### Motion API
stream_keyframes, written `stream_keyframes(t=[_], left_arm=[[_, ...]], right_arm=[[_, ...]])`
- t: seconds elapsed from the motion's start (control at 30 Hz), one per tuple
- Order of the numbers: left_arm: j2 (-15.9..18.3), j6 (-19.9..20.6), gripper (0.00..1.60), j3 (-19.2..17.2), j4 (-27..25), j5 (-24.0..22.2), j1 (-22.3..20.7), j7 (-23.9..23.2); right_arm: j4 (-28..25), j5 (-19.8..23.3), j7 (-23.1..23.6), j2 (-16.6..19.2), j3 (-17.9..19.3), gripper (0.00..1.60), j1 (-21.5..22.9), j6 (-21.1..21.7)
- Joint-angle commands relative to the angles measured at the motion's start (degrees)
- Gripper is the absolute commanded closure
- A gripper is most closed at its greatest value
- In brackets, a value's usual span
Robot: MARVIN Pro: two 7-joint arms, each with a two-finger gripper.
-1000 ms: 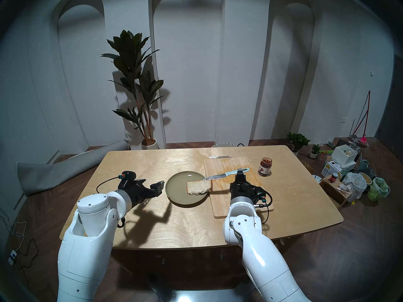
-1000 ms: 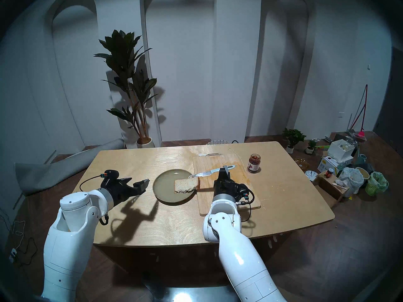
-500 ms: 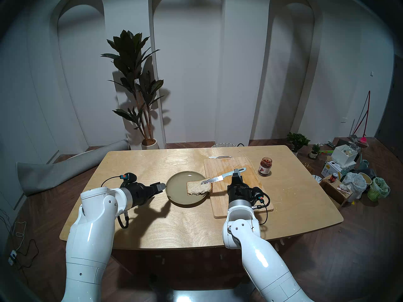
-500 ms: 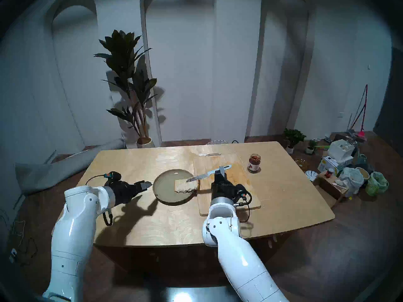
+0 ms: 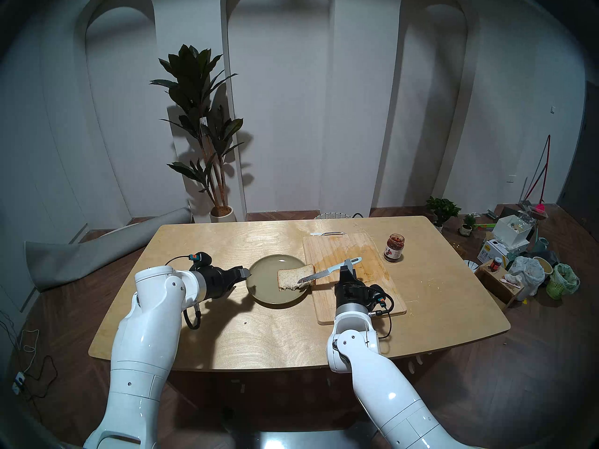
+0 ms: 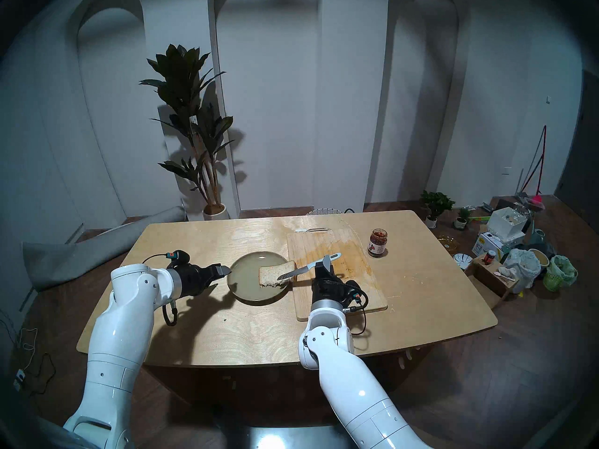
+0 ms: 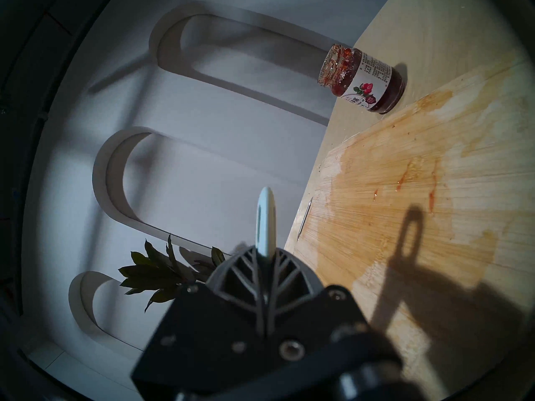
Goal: Spread jam over the slice of bread with the knife
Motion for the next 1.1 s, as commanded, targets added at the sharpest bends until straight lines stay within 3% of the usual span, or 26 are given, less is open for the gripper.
stream_keyframes(t=[0.0, 0.13, 0.17, 0.2, 0.33, 0.8, 0.87, 1.07], left_arm=[[1.65, -0.14, 0.46, 1.32, 0.6, -1.65, -4.09, 0.22], [2.58, -0.14, 0.48, 2.23, 1.04, -3.1, -3.93, 0.67], [2.91, -0.14, 0.55, 2.62, 1.21, -3.67, -3.93, 0.9], [3.19, -0.14, 0.72, 2.99, 1.31, -4.01, -3.91, 1.06], [3.85, -0.14, 0.76, 3.84, 1.82, -6.21, -3.83, 2.0], [5.92, -0.14, 0.69, 6.95, 3.2, -10.24, -4.23, 6.3], [5.83, -0.14, 0.56, 6.81, 3.32, -10.7, -4.27, 6.91], [6.91, -0.14, 0.47, 8.27, 3.91, -12.12, -4.68, 8.07]], right_arm=[[-1.35, 1.36, 1.94, -1.29, 0.53, 1.6, 1.76, -0.45], [-0.72, 2.13, 2.7, -1.41, 0.51, 1.6, 2.17, -0.48], [-0.03, 2.12, 3.03, -1.48, 0.39, 1.6, 2.4, -0.53], [0.47, 2.19, 3.39, -1.57, 0.32, 1.6, 2.53, -0.64], [1.96, 2.53, 4.6, -1.89, 0.01, 1.6, 2.94, -0.98], [4.64, 4.04, 7.32, -2.45, -0.83, 1.6, 4.31, -1.89], [4.47, 4.35, 7.38, -2.28, -0.86, 1.6, 4.24, -1.77], [4.24, 4.87, 7.59, -1.87, -0.97, 1.6, 4.17, -1.92]])
